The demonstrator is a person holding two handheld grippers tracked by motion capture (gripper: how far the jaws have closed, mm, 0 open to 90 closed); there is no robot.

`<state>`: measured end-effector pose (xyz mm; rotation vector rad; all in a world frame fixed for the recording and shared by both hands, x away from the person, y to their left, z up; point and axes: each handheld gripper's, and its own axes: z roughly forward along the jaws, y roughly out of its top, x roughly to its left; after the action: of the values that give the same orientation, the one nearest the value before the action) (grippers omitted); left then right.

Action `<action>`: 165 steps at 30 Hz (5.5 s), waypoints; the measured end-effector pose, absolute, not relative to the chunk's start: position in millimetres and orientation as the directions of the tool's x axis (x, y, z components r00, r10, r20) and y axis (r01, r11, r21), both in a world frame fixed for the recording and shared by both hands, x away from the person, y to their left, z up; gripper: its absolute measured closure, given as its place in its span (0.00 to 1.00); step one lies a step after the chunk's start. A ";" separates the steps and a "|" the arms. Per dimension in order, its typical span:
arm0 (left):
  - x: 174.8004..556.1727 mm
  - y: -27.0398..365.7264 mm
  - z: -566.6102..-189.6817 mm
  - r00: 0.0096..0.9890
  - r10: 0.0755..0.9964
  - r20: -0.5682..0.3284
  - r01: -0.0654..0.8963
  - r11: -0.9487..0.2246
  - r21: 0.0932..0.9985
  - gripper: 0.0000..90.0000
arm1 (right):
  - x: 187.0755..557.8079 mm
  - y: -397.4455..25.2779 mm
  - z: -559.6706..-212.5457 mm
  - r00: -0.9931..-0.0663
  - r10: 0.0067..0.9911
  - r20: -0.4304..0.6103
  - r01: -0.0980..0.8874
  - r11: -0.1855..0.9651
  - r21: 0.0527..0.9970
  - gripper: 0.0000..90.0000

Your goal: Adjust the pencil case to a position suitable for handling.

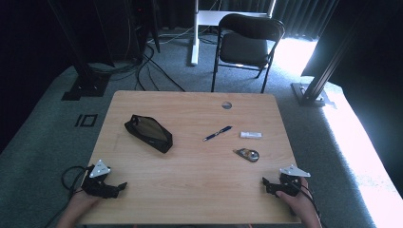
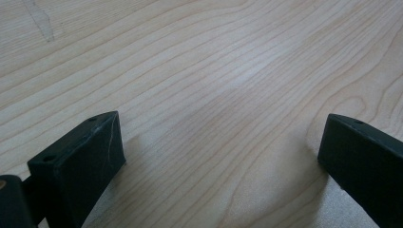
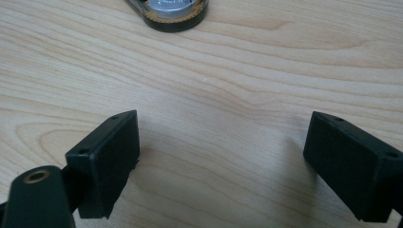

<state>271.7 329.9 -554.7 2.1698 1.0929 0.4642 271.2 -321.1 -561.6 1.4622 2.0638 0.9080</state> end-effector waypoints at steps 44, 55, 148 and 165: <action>271.7 330.0 -554.8 0.589 0.808 0.020 0.575 -0.437 0.692 0.02 | 302.5 -263.5 -537.7 -0.438 0.899 0.017 0.561 0.258 0.786 0.15; 271.7 330.1 -554.7 0.589 0.808 0.020 0.576 -0.437 0.691 0.02 | 312.6 -239.6 -527.0 -0.486 0.874 0.021 0.525 0.273 0.806 0.16; 271.2 330.5 -554.7 0.591 0.806 0.021 0.575 -0.439 0.691 0.02 | 395.6 1.9 -517.3 -0.809 0.587 -0.009 0.329 0.466 0.821 0.58; 271.2 330.4 -554.7 0.591 0.807 0.020 0.575 -0.438 0.691 0.02 | 389.2 -1.0 -516.7 -0.811 0.583 0.037 0.377 0.474 0.795 0.81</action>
<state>271.2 330.4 -554.7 2.1717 1.0904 0.4629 389.2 -1.0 -516.7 0.8251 2.4835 1.2499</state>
